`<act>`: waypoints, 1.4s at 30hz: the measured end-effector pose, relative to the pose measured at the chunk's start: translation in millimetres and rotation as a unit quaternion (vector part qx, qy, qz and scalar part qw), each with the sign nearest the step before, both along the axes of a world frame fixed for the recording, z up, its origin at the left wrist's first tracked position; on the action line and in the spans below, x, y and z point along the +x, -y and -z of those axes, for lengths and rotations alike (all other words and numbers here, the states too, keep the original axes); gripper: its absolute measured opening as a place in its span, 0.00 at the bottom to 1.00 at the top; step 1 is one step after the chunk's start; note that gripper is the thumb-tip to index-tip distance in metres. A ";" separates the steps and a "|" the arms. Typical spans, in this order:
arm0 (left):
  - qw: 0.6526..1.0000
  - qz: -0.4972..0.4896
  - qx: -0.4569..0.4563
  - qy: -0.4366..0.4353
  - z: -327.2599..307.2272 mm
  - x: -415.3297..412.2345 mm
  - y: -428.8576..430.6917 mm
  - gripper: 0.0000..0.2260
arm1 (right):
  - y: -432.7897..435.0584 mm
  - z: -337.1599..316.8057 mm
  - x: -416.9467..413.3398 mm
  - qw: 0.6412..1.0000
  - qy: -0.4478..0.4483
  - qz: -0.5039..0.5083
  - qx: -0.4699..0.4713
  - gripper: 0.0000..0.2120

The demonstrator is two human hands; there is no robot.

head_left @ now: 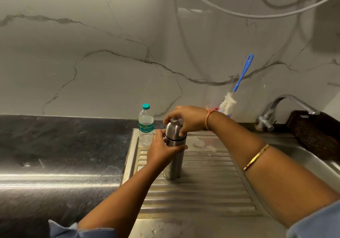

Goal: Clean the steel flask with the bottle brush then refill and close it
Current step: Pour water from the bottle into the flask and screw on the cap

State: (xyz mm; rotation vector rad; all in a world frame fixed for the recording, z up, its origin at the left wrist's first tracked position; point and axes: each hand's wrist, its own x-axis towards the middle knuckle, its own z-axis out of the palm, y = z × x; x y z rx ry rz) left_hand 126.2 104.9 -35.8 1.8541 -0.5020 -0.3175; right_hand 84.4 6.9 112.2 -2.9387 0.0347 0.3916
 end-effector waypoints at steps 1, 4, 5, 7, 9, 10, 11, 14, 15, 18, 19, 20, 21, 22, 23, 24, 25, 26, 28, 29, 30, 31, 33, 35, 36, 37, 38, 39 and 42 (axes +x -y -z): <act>1.000 -0.001 0.000 0.001 -0.4 -0.5 0.3 0.31 | -0.8 4.3 1.7 1.000 0.026 0.010 -0.006 0.27; 1.000 -0.007 0.008 0.005 -0.1 -0.8 1.6 0.29 | -0.6 13.9 5.7 0.995 0.068 0.054 -0.051 0.25; 1.000 -0.009 0.011 0.006 -0.3 -1.1 1.9 0.29 | -0.3 16.5 5.8 0.991 0.088 0.069 -0.067 0.25; 1.000 -0.012 0.012 0.005 -0.9 -1.4 2.3 0.29 | -0.2 22.8 5.1 0.980 0.136 0.090 -0.112 0.29; 1.000 -0.009 0.009 0.007 -0.2 -0.8 2.1 0.28 | 2.7 27.3 5.7 0.978 0.140 0.068 -0.135 0.33; 1.000 -0.003 0.007 0.010 0.3 -0.2 1.4 0.28 | 5.4 26.3 5.5 0.985 0.115 0.046 -0.122 0.35; 1.000 0.003 0.005 0.012 0.2 0.4 0.6 0.28 | 8.7 23.8 5.5 0.992 0.081 0.023 -0.093 0.37; 1.000 0.002 0.014 0.017 0.9 1.8 0.3 0.30 | 20.2 22.7 4.8 0.997 0.059 -0.031 -0.047 0.35; 1.000 -0.003 0.015 0.021 0.8 1.1 1.0 0.29 | 23.3 26.8 4.7 0.995 0.082 -0.036 -0.047 0.33; 0.999 -0.025 0.004 0.027 1.2 -3.5 3.2 0.27 | 25.9 40.1 3.1 0.988 0.142 -0.010 -0.067 0.31; 0.999 -0.031 -0.001 0.029 1.9 -4.9 4.2 0.27 | 24.6 43.9 2.9 0.982 0.158 0.003 -0.099 0.31; 0.999 -0.036 -0.004 0.030 2.2 -6.1 4.6 0.26 | 22.4 47.3 3.1 0.975 0.173 0.016 -0.135 0.31; 0.999 -0.039 -0.005 0.032 1.8 -6.9 4.7 0.25 | 19.9 49.4 2.8 0.968 0.188 0.026 -0.163 0.31; 0.999 -0.040 -0.007 0.032 1.6 -6.7 4.7 0.25 | 18.6 51.4 2.7 0.962 0.201 0.031 -0.180 0.31; 0.999 -0.036 -0.009 0.028 1.5 -6.0 4.3 0.25 | 18.2 52.3 1.4 0.958 0.214 0.026 -0.189 0.31; 0.999 -0.029 -0.008 0.022 1.1 -4.5 3.6 0.25 | 19.5 52.2 -0.5 0.955 0.226 0.006 -0.194 0.31; 1.000 -0.018 -0.007 0.015 0.6 -2.6 2.7 0.25 | 21.6 50.7 -2.1 0.953 0.230 -0.024 -0.196 0.32; 1.000 -0.005 -0.005 0.006 -0.2 -1.1 1.4 0.24 | 24.5 48.5 -3.0 0.953 0.220 -0.059 -0.200 0.33; 1.000 0.021 -0.004 -0.003 -2.5 2.0 -0.2 0.22 | 28.5 43.7 -1.0 0.948 0.196 -0.121 -0.221 0.33; 1.000 0.030 -0.005 -0.003 -3.0 2.6 -0.3 0.21 | 28.8 42.6 0.7 0.944 0.194 -0.138 -0.230 0.32; 0.999 0.034 -0.006 0.000 -3.4 2.4 -0.2 0.21 | 28.3 42.7 2.1 0.943 0.196 -0.140 -0.231 0.30; 0.999 0.033 -0.009 0.006 -3.2 1.6 0.1 0.20 | 27.5 43.2 2.5 0.944 0.201 -0.134 -0.225 0.29; 0.999 0.021 -0.018 0.020 -1.7 0.6 1.6 0.20 | 25.6 47.3 2.6 0.947 0.213 -0.119 -0.208 0.28; 0.999 0.008 -0.033 0.026 1.1 -1.5 2.7 0.20 | 23.0 49.8 1.0 0.948 0.221 -0.108 -0.202 0.27; 0.999 0.004 -0.041 0.028 2.4 -2.6 3.2 0.20 | 21.6 49.8 0.4 0.948 0.224 -0.098 -0.205 0.27; 0.999 0.001 -0.046 0.029 3.7 -3.6 3.9 0.20 | 19.5 50.0 -0.5 0.949 0.223 -0.083 -0.207 0.27; 0.998 -0.003 -0.049 0.031 4.4 -3.8 4.5 0.20 | 17.4 50.6 -0.5 0.950 0.222 -0.067 -0.209 0.27; 0.998 -0.006 -0.050 0.033 5.0 -3.9 4.9 0.20 | 15.3 52.0 -0.5 0.951 0.221 -0.050 -0.210 0.27; 0.998 -0.009 -0.045 0.050 7.2 -3.8 7.0 0.20 | 12.1 58.1 -1.3 0.957 0.225 0.006 -0.184 0.26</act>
